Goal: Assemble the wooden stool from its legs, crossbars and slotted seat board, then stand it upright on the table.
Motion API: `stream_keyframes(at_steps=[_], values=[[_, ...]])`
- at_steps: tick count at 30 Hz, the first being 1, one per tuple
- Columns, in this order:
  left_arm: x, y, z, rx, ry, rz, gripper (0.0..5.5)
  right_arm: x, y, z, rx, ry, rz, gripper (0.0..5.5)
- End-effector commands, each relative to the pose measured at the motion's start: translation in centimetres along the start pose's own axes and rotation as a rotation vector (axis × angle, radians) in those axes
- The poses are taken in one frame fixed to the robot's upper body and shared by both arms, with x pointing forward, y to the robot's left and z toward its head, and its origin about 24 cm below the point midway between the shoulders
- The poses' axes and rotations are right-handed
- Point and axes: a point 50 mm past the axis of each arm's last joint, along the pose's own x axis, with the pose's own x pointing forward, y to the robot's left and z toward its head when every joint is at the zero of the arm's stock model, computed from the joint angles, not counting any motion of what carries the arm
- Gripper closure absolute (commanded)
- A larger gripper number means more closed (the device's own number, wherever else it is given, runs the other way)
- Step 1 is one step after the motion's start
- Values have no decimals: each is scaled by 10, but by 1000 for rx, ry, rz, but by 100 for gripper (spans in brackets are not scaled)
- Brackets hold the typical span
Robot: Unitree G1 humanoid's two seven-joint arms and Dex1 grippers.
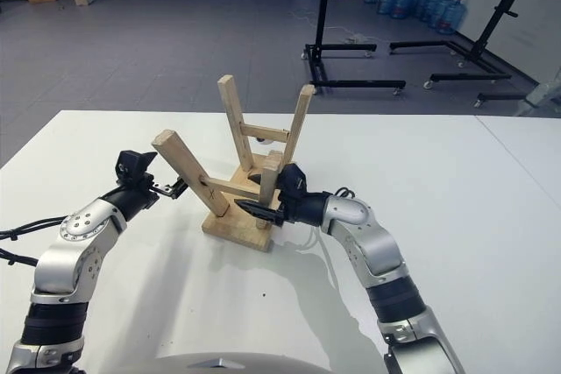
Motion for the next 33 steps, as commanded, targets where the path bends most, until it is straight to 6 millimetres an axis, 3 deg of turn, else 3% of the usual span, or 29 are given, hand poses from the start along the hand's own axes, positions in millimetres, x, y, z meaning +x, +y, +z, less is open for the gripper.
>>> stream_keyframes(at_steps=[1, 6, 11, 15, 17, 19, 21, 26, 33], values=[[3, -3, -8, 17, 27, -21, 10, 7, 0, 4, -16, 12, 20, 162], [1, 17, 4, 96, 1, 26, 10, -15, -4, -7, -11, 61, 1, 78], [-7, 59, 36, 210, -41, 124, 10, -51, -2, -25, -9, 136, 2, 13], [-34, 104, 60, 237, -39, 193, 10, -74, -16, -3, -69, 102, 13, 13], [-65, 100, 55, 170, 24, -14, 10, -89, -28, 10, -85, 98, 14, 13], [-99, 83, 50, 135, 117, -270, 10, -100, -39, 25, -73, 62, 3, 13], [-113, 64, 57, 87, 105, -430, 10, -102, -43, 38, -40, 9, 32, 13], [-72, 42, 57, 97, 24, -385, 10, -77, -38, 41, 9, -37, 176, 13], [-12, 6, 71, 48, -139, -389, 10, -36, -16, 33, 7, -40, 343, 13]])
